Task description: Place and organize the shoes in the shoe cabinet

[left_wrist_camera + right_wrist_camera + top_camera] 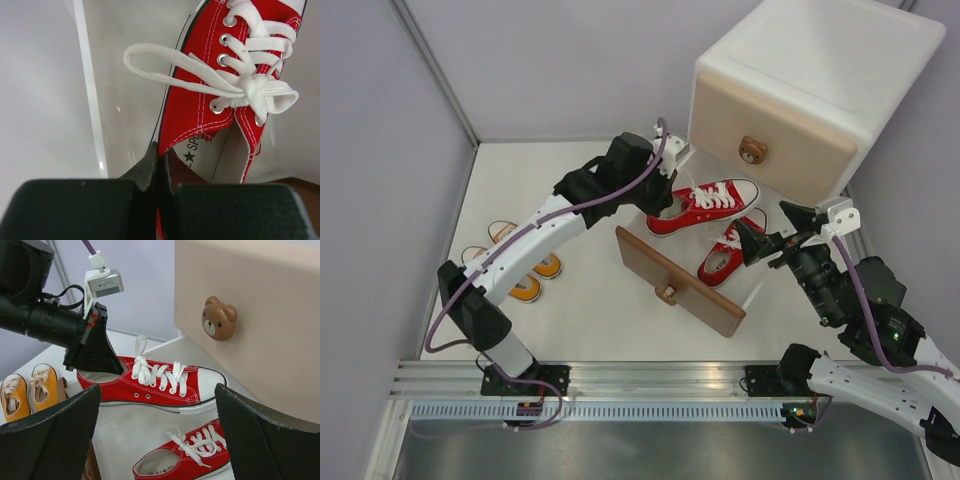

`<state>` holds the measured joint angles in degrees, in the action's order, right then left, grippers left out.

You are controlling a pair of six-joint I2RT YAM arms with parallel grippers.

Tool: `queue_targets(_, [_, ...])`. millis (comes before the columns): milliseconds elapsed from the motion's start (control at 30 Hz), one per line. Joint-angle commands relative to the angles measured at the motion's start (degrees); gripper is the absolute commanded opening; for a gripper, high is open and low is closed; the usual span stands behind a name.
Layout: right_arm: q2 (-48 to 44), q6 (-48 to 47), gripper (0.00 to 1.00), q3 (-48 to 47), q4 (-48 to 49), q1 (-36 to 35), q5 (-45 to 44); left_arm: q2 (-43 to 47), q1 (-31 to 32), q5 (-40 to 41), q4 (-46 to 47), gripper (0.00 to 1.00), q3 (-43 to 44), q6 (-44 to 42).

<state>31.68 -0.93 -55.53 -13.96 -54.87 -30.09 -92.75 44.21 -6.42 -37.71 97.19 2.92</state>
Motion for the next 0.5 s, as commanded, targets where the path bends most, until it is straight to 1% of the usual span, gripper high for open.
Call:
queue_targets(0, [0.48,-1.79,0.98,0.51,1.91,0.12,-1.47,-0.32,0.62,-1.93,4.41,0.02,4.85,-1.77])
queue_targets(167, [2.59,-3.02,0.98,0.42,2.79,0.03,-1.99,-3.57,0.88,-1.58,4.14,0.02,5.12,-1.6])
queue_targets(467, [6.64,-3.91,0.98,0.24,5.51,0.12,-2.96,-9.55,1.32,0.96,4.31,0.02,8.28,-0.2])
